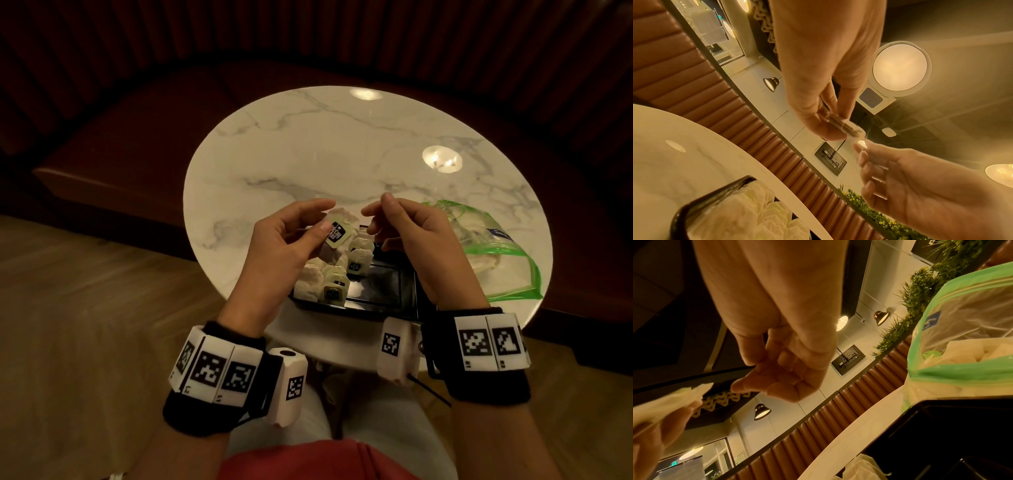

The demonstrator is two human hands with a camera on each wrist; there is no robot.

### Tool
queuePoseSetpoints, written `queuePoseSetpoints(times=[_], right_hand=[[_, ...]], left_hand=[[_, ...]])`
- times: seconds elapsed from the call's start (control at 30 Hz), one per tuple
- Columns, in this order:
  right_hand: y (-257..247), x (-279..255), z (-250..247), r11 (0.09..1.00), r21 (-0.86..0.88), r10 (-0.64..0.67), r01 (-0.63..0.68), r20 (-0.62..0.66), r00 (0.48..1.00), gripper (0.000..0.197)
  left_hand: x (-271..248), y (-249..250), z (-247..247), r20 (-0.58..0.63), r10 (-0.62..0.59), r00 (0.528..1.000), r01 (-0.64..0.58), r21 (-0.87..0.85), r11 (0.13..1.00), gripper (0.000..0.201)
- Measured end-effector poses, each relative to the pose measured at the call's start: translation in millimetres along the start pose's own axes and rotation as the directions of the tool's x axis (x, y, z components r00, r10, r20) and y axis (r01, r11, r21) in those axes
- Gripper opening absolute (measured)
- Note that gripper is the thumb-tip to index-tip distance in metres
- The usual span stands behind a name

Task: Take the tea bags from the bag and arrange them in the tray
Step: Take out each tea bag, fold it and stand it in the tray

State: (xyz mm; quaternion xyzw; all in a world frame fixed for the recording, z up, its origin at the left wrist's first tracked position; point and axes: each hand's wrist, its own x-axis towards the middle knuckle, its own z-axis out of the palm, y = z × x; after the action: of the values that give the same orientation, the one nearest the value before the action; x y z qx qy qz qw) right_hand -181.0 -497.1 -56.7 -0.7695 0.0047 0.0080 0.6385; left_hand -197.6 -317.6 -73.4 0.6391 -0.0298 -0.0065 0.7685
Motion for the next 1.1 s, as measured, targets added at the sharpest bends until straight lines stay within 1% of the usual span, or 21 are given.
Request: queuePoseSetpoints(times=[0.13,0.3,0.33,0.4,0.5,0.57,0.67,0.73,0.87,0.93,1.1], right_hand=[[-1,-1,1,1.0,-0.008,0.027,-0.027,0.044,0.999,0.033],[-8,-8,2,0.999,-0.049,0.007,0.004,0.211,0.977,0.021],[-10,-9,2,0.999,-0.036,-0.005,0.014,0.234,0.972,0.018],[-9,-9,2,1.0,-0.019,-0.015,0.02,0.257,0.966,0.019],[-4,-7,3,1.0,-0.021,0.006,-0.001,0.258,0.966,0.021],[-1,-5,2,1.0,0.013,0.022,-0.026,0.237,0.971,0.016],[0,-5,0,0.997,0.058,0.035,-0.048,0.208,0.977,0.012],[0,-5,0,0.995,0.082,0.038,-0.056,0.204,0.978,0.014],[-2,-6,-1,0.986,0.137,0.063,-0.093,0.204,0.977,0.025],[-3,-6,-2,0.984,0.139,0.083,-0.113,0.203,0.976,0.029],[-5,-7,-4,0.971,0.173,0.132,-0.163,0.178,0.975,0.028]], left_hand=[[1,-2,0,-0.019,-0.012,1.0,0.012,0.015,1.0,0.025],[1,-1,1,-0.013,-0.009,1.0,0.009,0.035,0.999,0.024],[1,0,1,-0.01,-0.005,1.0,0.005,0.047,0.999,0.024],[0,-1,2,-0.009,0.004,1.0,-0.004,0.063,0.998,0.023],[0,-1,3,-0.014,0.01,1.0,-0.009,0.075,0.997,0.022],[0,-1,3,-0.015,0.008,1.0,-0.007,0.074,0.997,0.023],[0,0,3,0.004,-0.004,1.0,0.004,0.03,1.0,0.033],[0,2,3,0.022,-0.011,1.0,0.011,-0.006,1.0,0.039],[0,4,2,0.04,0.008,0.999,-0.006,-0.034,0.999,0.034],[0,4,2,0.049,0.031,0.998,-0.03,-0.01,0.999,0.033],[-1,2,0,0.05,0.076,0.996,-0.079,0.053,0.996,0.025]])
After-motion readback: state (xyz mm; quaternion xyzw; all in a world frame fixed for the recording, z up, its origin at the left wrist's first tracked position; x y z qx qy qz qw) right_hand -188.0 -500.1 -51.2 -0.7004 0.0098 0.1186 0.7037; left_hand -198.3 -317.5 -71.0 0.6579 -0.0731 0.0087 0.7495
